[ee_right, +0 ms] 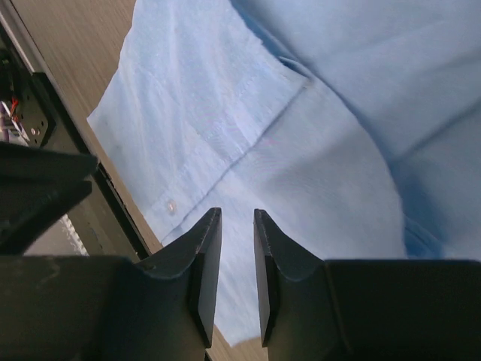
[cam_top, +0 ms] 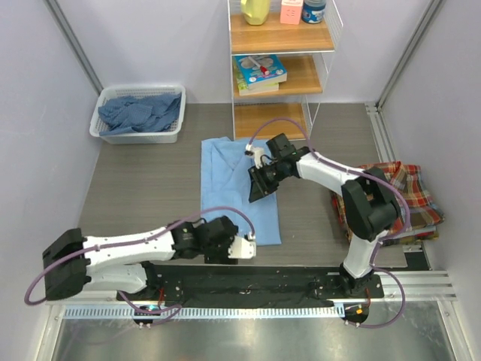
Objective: Fold and stack the long sleeve shirts
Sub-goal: Fold the shirt
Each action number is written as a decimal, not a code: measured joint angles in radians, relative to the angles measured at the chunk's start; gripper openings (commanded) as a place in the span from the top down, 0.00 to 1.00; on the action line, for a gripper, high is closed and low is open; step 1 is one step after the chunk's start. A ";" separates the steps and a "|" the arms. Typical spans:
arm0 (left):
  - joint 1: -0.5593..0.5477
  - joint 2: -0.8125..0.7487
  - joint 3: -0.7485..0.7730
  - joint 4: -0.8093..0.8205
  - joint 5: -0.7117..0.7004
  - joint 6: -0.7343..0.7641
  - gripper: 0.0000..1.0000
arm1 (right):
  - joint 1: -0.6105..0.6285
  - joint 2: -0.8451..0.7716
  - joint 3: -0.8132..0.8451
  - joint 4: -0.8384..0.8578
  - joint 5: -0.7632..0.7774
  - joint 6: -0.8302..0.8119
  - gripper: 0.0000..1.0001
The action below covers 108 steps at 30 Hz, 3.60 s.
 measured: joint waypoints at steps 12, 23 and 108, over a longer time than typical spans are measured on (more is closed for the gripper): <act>-0.226 0.305 -0.005 0.301 -0.321 0.024 0.64 | 0.033 0.214 0.047 0.062 -0.064 0.003 0.73; -0.221 0.232 0.031 0.185 -0.299 -0.002 1.00 | 0.060 0.205 0.026 0.085 -0.101 0.009 0.61; 0.583 0.491 0.420 -0.231 0.810 0.365 0.39 | -0.045 0.221 0.121 0.163 -0.257 0.279 0.97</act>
